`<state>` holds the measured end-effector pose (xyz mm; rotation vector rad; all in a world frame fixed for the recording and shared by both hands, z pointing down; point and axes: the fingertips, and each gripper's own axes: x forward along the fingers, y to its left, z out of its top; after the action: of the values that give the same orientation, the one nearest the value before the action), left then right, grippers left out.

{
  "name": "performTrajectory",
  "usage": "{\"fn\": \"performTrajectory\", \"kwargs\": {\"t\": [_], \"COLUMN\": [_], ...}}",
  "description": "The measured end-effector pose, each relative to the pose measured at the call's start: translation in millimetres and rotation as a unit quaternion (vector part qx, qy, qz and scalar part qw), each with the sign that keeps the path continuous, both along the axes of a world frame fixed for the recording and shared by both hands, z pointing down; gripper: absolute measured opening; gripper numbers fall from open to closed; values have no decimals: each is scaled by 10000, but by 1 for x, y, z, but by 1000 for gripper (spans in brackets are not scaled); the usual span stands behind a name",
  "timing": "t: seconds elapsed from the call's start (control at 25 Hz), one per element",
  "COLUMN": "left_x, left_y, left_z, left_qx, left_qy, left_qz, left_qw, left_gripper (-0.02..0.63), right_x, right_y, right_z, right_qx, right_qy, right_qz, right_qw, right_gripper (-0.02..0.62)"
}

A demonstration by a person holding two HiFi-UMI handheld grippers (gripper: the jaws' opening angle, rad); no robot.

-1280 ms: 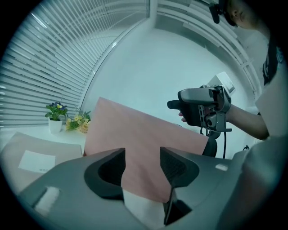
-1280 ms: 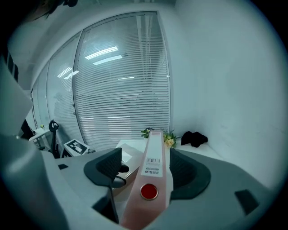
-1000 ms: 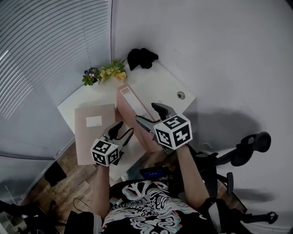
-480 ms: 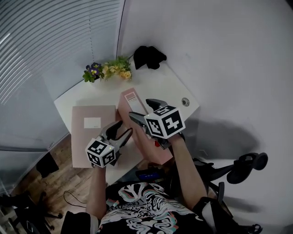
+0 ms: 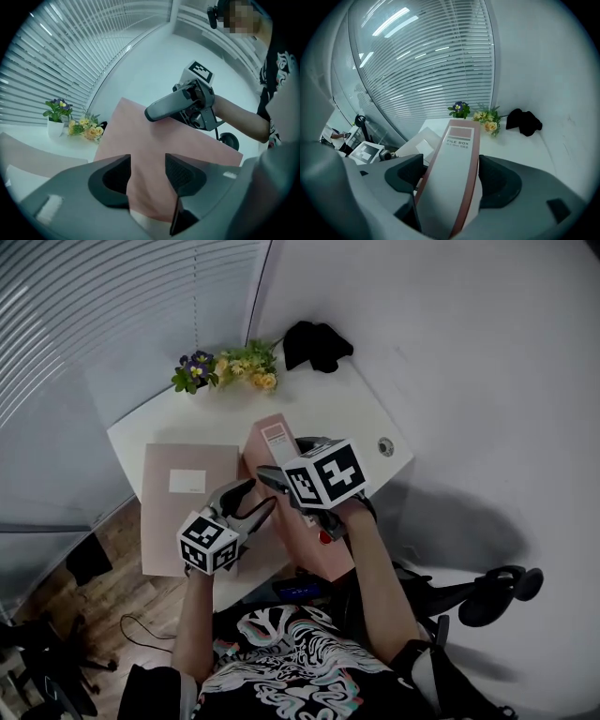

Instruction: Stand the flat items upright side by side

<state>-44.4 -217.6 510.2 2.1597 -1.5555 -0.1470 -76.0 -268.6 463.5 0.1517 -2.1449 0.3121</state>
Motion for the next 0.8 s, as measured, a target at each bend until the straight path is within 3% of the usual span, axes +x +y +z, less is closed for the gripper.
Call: {"fn": "performTrajectory", "kwargs": {"t": [0.12,0.36,0.8], "left_x": [0,6,5], "left_y": [-2,-4,-3], "left_z": [0,1,6], "left_qx": [0,-40,-160], "left_qy": [7,-66,-92], "left_qz": [22,104,77], "left_qw": [10000,9999,9998], "left_gripper": [216,213,207], "right_x": [0,7,7], "right_y": [-2,-7,-7], "right_z": [6,22,23], "right_qx": [163,707,611], "right_qy": [255,937,872], "right_qz": [11,-72,-44], "right_qw": [9995,9931,9943], "right_gripper": [356,374,342]}}
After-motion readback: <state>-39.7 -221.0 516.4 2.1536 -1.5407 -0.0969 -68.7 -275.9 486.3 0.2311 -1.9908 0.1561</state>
